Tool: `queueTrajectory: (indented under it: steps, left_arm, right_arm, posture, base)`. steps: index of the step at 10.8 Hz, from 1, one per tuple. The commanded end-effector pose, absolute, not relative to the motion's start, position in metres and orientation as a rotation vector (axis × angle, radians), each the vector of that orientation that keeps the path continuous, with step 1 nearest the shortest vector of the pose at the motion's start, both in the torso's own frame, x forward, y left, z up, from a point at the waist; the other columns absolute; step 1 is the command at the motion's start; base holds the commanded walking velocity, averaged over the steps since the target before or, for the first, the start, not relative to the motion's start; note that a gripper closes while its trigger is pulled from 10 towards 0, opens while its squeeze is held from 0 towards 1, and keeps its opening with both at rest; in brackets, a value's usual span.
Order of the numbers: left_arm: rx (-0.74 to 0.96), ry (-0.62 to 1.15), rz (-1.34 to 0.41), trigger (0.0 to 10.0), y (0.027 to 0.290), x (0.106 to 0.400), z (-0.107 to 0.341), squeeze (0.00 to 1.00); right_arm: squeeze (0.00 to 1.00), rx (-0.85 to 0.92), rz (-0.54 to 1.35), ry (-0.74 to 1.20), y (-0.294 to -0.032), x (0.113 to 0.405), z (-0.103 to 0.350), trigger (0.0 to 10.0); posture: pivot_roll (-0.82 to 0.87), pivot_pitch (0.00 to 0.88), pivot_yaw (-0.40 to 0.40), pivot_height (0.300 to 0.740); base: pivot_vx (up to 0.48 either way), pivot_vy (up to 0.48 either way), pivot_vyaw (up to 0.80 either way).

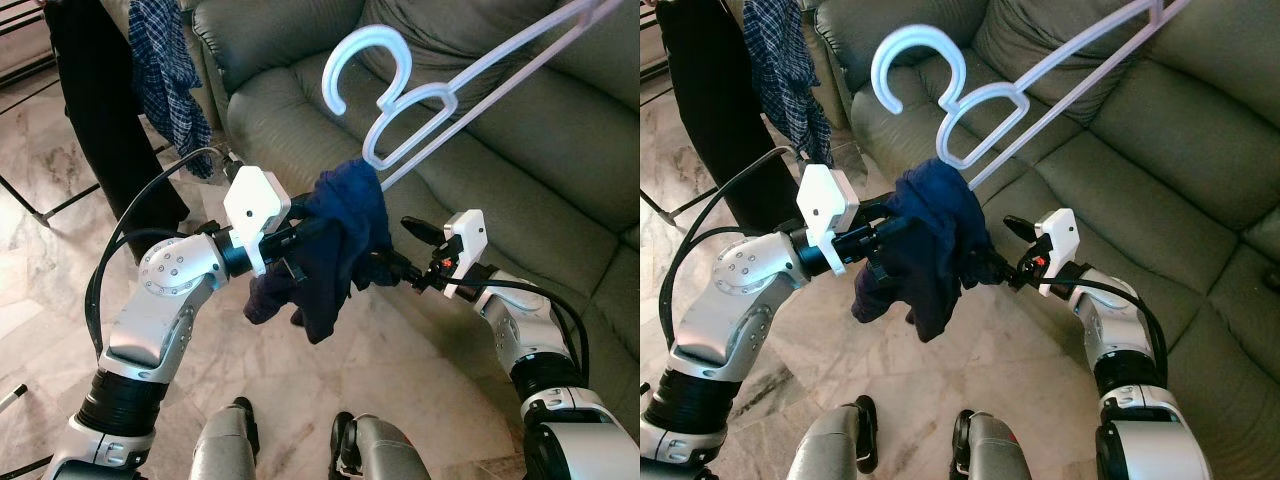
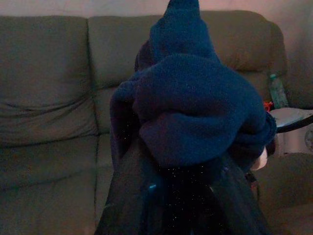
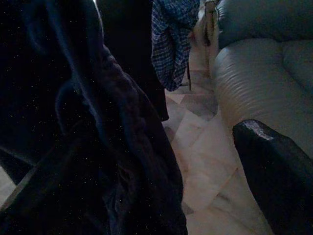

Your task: Hang hanger

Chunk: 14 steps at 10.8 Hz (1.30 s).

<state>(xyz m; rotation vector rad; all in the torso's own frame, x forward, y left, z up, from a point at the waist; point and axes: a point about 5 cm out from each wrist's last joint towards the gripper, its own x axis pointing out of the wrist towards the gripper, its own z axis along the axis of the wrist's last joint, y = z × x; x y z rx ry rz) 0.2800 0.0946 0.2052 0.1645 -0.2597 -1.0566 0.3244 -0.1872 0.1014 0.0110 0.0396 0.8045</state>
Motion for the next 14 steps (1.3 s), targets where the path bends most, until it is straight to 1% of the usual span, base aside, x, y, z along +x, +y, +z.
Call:
queueTrajectory:
  steps: [1,3,6,9,11,12,14]
  left_arm:
    - [0.178,-0.315,-1.082,0.0,0.091,0.276,0.217,0.00]
    - [0.199,-0.281,-1.030,0.0,0.103,0.283,0.208,0.00]
    - [0.194,-0.270,-1.035,0.0,0.103,0.283,0.205,0.00]
    - [0.191,-0.287,-1.061,0.0,0.098,0.279,0.210,0.00]
    - [0.187,-0.298,-1.073,0.0,0.097,0.276,0.214,0.00]
    - [0.189,-0.288,-1.067,0.0,0.100,0.277,0.211,0.00]
    - [0.190,-0.274,-1.061,0.0,0.101,0.278,0.207,0.00]
  right_arm:
    - [0.00,0.008,0.778,0.035,-0.195,0.324,0.103,10.0]
    - [0.00,0.029,0.818,0.046,-0.208,0.314,0.106,10.0]
    - [0.00,0.028,0.884,0.120,-0.214,0.301,0.096,10.0]
    - [0.00,0.010,0.857,0.139,-0.210,0.305,0.091,10.0]
    - [0.00,0.000,0.832,0.104,-0.206,0.311,0.096,10.0]
    - [0.00,0.014,0.824,0.076,-0.209,0.313,0.102,10.0]
    - [0.00,-0.001,0.796,0.080,-0.221,0.309,0.103,10.0]
  posture:
    - [0.05,0.194,-0.073,0.740]
    - [0.04,0.198,-0.074,0.740]
    - [0.04,0.201,-0.074,0.740]
    - [0.04,0.201,-0.074,0.740]
    - [0.05,0.201,-0.074,0.740]
    - [0.05,0.202,-0.074,0.740]
    - [0.04,0.203,-0.072,0.740]
  base:
    - [0.000,0.000,0.00]
    - [0.000,0.000,0.00]
    - [0.000,0.000,0.00]
    - [0.000,0.000,0.00]
    - [0.000,0.000,0.00]
    - [0.000,0.000,0.00]
    - [0.000,0.000,0.00]
